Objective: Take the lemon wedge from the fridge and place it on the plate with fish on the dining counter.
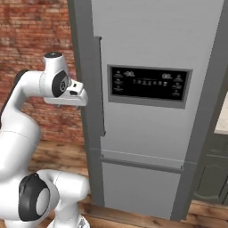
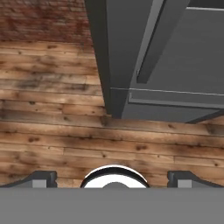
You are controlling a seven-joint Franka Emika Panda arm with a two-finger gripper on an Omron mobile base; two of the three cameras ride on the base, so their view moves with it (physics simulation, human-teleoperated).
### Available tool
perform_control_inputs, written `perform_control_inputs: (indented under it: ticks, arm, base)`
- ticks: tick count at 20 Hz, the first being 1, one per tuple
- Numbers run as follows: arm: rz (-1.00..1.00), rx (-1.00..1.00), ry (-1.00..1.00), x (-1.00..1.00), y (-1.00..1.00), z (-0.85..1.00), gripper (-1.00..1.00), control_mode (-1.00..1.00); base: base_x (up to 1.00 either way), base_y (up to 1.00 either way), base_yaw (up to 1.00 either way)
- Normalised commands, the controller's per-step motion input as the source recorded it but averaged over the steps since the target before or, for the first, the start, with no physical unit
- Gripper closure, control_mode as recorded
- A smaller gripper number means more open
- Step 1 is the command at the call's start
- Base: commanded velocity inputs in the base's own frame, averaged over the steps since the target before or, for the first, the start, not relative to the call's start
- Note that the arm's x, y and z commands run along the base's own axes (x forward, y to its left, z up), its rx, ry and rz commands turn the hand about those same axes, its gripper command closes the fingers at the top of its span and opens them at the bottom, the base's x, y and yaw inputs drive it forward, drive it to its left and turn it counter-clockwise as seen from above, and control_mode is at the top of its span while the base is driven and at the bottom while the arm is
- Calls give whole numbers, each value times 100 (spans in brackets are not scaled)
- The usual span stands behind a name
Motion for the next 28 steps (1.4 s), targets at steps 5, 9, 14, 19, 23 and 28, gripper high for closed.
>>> perform_control_inputs:
  ticks: [5,9,14,19,23,28]
  arm:
    - [0,0,0,0,0,0,-100,100]
    - [0,0,0,0,0,0,-100,100]
    - [0,0,0,0,0,0,-100,100]
    - [0,0,-2,0,-4,3,-100,-100]
    - [0,0,-14,0,-12,24,-100,-100]
    - [0,0,-27,10,-24,32,-100,-100]
  base:
    - [-64,0,0]
    - [-100,0,-1]
    - [-27,-1,-2]
    - [0,-6,-1]
    - [0,0,0]
    - [0,0,0]
